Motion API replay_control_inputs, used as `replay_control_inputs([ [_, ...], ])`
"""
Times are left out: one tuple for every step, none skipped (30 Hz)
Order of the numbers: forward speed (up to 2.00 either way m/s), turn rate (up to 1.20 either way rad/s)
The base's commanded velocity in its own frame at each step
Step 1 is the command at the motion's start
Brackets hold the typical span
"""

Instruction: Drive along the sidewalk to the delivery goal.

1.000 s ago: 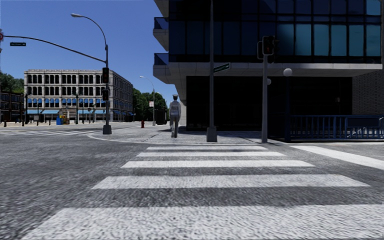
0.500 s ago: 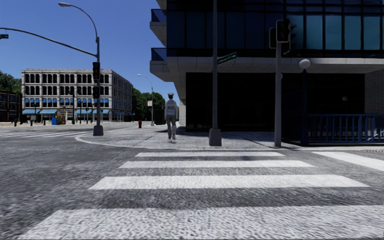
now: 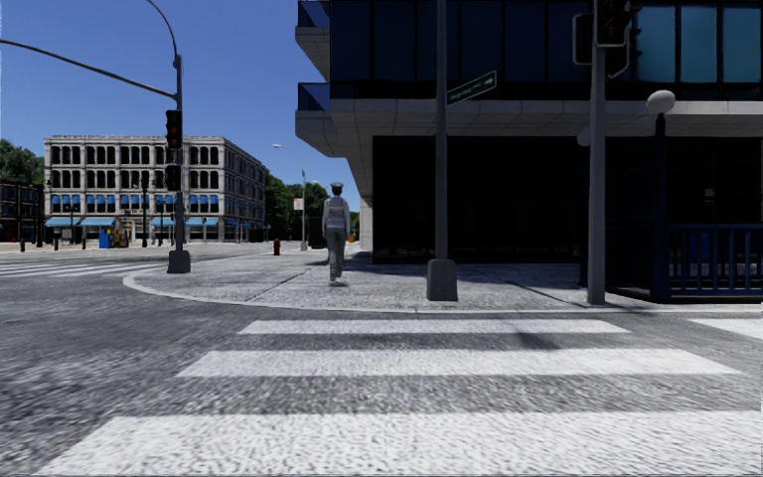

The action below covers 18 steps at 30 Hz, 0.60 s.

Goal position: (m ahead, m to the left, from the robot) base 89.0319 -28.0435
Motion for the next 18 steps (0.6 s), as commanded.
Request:
replay_control_inputs([
  [2.00, 0.18],
  [2.00, 0.18],
  [2.00, 0.18],
  [2.00, 0.18],
  [2.00, 0.18],
  [2.00, 0.18],
  [2.00, 0.18],
  [2.00, 0.18],
  [2.00, 0.18],
  [2.00, 0.18],
  [2.00, 0.18],
  [2.00, 0.18],
  [2.00, 0.18],
  [2.00, 0.18],
  [2.00, 0.19],
  [2.00, 0.21],
  [2.00, 0.21],
  [2.00, 0.24],
])
